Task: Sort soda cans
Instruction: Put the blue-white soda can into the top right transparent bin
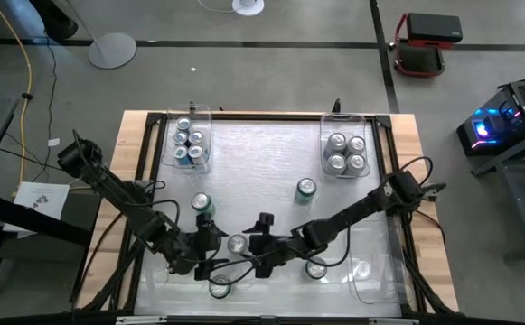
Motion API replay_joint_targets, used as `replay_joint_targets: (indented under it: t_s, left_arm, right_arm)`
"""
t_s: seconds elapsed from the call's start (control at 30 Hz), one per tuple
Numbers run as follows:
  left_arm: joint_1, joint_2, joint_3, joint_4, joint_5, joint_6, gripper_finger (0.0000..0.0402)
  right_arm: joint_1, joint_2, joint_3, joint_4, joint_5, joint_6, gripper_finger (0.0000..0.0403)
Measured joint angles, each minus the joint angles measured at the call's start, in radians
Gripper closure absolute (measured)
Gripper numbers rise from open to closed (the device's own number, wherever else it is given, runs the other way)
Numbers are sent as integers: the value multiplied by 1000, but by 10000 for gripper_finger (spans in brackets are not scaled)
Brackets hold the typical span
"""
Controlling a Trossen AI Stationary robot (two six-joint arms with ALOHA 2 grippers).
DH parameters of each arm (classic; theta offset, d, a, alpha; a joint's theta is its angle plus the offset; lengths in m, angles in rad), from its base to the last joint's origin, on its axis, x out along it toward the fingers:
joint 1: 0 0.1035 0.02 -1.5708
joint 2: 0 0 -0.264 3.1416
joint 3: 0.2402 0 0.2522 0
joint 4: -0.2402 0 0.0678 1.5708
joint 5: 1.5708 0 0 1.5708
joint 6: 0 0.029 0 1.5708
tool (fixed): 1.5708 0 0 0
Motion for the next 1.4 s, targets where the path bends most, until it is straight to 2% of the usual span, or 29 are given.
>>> replay_joint_targets:
  t_s: [0.37,0.57,0.9,0.97,1.13,1.4]
  left_arm:
    - [5,73,0,36,-6,0,76]
    - [-3,103,1,34,-16,-60,76]
    - [-68,100,0,82,0,-83,76]
    - [-75,98,0,72,-12,-82,76]
    - [-60,98,0,-44,-76,-131,76]
    - [12,98,0,-92,-116,-97,76]
  right_arm:
    - [-3,0,0,-53,28,-4,96]
    - [-4,-14,1,-103,43,8,96]
    - [-8,-83,0,-282,238,83,96]
    - [-8,-84,0,-286,233,94,96]
    - [4,-84,-1,-286,110,65,96]
    - [5,-83,-1,-246,84,3,96]
